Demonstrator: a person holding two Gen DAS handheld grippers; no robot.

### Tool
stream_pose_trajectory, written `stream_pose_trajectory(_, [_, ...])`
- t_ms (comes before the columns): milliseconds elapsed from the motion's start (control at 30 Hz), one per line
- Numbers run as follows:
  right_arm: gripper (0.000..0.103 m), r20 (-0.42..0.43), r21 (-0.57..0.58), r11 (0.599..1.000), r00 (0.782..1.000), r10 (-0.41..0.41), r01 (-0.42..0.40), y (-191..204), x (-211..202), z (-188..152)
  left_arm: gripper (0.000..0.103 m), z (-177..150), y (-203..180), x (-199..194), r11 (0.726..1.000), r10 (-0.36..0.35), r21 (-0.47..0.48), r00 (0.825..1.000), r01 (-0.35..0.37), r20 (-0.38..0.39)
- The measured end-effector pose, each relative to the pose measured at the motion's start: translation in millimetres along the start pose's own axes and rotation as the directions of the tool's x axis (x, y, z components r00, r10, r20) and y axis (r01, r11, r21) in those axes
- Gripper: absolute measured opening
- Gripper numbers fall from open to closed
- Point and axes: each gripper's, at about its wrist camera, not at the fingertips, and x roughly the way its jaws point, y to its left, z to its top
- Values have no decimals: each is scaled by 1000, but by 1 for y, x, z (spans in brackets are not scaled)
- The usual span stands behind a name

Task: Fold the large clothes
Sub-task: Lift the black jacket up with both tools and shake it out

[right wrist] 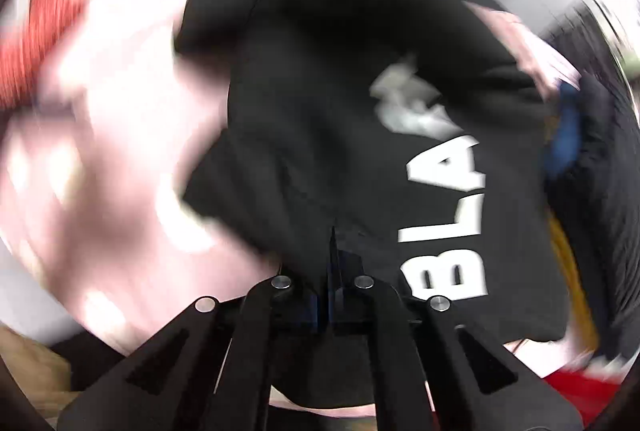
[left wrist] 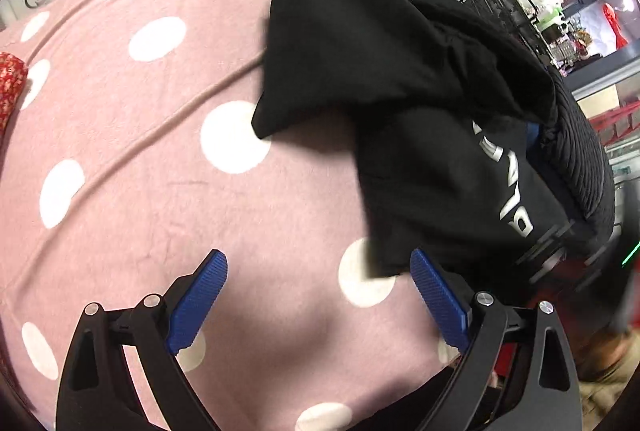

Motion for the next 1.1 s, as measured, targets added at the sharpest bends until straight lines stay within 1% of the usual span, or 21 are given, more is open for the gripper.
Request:
stream_pose_trajectory(67, [3, 126, 65, 997, 991, 44, -52, -18, -51, 19, 91, -6, -14, -14, 998, 15, 63, 998, -18, 54])
stream_pose_trajectory(133, [3, 255, 68, 992, 963, 88, -108, -30, -107, 35, 91, -9, -31, -31, 990, 8, 139, 993, -25, 118])
stream_pose_trajectory(200, [3, 356, 99, 975, 922, 154, -201, -48, -149, 44, 91, -11, -54, -49, 971, -5, 235, 984, -38, 180])
stream_pose_trajectory(267, [3, 452, 130, 948, 869, 204, -290, -73, -187, 45, 91, -8, -73, -64, 954, 0, 291, 973, -70, 233])
stream_pose_trajectory(367, [3, 552, 111, 930, 800, 236, -350, -100, -234, 43, 91, 1, -98, -88, 938, -33, 336, 944, -84, 328])
stream_pose_trajectory(500, [3, 665, 36, 887, 673, 322, -460, -121, -295, 27, 93, 12, -134, -108, 916, -100, 395, 913, -70, 395])
stream_pose_trajectory(533, [3, 700, 1, 878, 628, 341, -478, -119, -319, 25, 93, 13, -144, -112, 906, -121, 419, 908, -64, 400])
stream_pose_trajectory(600, [3, 730, -38, 865, 577, 365, -500, -120, -345, 23, 93, 9, -162, -128, 887, -181, 460, 890, -35, 418])
stream_pose_trajectory(667, [3, 764, -92, 851, 512, 394, -518, -118, -377, 14, 91, 3, -173, -146, 877, -246, 481, 868, 9, 432])
stream_pose_trajectory(700, [3, 772, -122, 842, 483, 413, -525, -117, -393, 12, 85, -1, -182, -161, 866, -283, 500, 850, 28, 444])
stream_pose_trajectory(767, [3, 792, -206, 834, 413, 449, -513, -109, -432, 1, 49, -7, -197, -188, 833, -330, 553, 823, 23, 463])
stream_pose_trajectory(800, [3, 801, -243, 826, 375, 466, -509, -107, -446, -3, 39, -12, -207, -206, 817, -329, 577, 804, -20, 494])
stream_pose_trajectory(833, [3, 811, -269, 817, 338, 478, -510, -106, -459, -8, 18, -16, -213, -224, 803, -334, 593, 785, -53, 522])
stream_pose_trajectory(867, [3, 824, -302, 802, 282, 492, -515, -108, -476, -12, 9, -20, -218, -242, 792, -349, 606, 760, -73, 548])
stream_pose_trajectory(900, [3, 835, -338, 781, 216, 506, -525, -112, -492, -16, 7, -24, -221, -267, 790, -376, 607, 717, -82, 587])
stream_pose_trajectory(933, [2, 839, -365, 761, 164, 519, -537, -117, -507, -21, 5, -27, -221, -289, 794, -400, 603, 676, -83, 619])
stream_pose_trajectory(967, [2, 834, -408, 727, 100, 543, -552, -122, -522, -24, 5, -29, -221, -309, 799, -415, 595, 637, -87, 650])
stream_pose_trajectory(1000, [2, 825, -449, 700, 44, 564, -555, -128, -535, -30, 5, -32, -220, -335, 804, -430, 587, 586, -98, 687])
stream_pose_trajectory(1033, [2, 820, -497, 683, -31, 572, -536, -134, -552, -36, 5, -37, -220, -359, 799, -455, 592, 540, -103, 708])
stream_pose_trajectory(1067, [2, 816, -521, 678, -68, 575, -518, -137, -562, -40, 5, -40, -220, -373, 792, -472, 601, 515, -110, 716])
stream_pose_trajectory(1100, [2, 807, -549, 672, -106, 581, -497, -140, -573, -45, 7, -46, -220, -390, 789, -487, 601, 466, -128, 739])
